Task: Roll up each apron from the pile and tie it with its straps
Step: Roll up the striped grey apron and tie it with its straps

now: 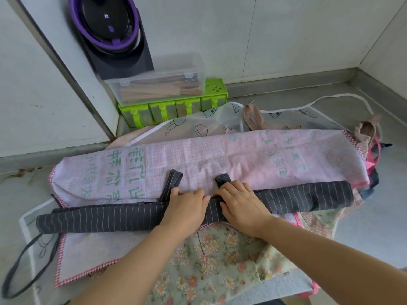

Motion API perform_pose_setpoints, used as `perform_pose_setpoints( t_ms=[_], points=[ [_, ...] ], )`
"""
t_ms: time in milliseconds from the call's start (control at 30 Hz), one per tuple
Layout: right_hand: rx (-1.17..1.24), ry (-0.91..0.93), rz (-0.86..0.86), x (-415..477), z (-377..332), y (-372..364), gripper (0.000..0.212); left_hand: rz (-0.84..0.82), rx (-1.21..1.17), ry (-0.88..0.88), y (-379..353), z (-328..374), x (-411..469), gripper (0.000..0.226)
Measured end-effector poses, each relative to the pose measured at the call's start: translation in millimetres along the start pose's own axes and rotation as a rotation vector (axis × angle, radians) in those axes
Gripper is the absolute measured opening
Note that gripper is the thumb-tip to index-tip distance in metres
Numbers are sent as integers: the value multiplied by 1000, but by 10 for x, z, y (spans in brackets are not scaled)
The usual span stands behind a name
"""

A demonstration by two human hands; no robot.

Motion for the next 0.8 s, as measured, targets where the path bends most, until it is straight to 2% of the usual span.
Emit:
perform_pose_setpoints(
  t_ms=[133, 233, 333, 433, 500, 633, 733, 800],
  points=[
    [-51, 30, 35, 169, -141, 149, 30, 54, -245, 1, 14, -59, 8, 30],
    [-40, 103, -57, 318, -216, 138, 42, 79, -493, 33, 73, -125, -36, 24],
    [99, 117, -137, 393, -233, 183, 50, 171, -690, 12, 342, -119, -97, 20],
    [361, 62, -116, 497, -292, 550, 56, 260, -936, 50, 809, -50, -188, 14],
    [543, 43, -49, 578, -365, 958, 55, 347, -1099, 36, 1211, 19, -267, 11],
    [872, -30, 102, 744, -534, 1933, 41, 554, -1460, -63, 2104, 196, -400, 18],
    [923, -54, 284, 912, -634, 2603, 30, 651, -1684, -186, 2723, 336, -391, 19],
    [942, -62, 364, 966, -715, 2958, 33, 734, -1723, -268, 3090, 420, -421, 20]
  ],
)
Point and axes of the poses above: each hand's wrist, its own x-axis towards the middle knuckle, its own y-axis out of the back of the hand, z = x × y, the point moved 7 cm from there along x, towards the middle knuckle, and after that the axes turned 5 degrees about -x, right-handed, at the moved point
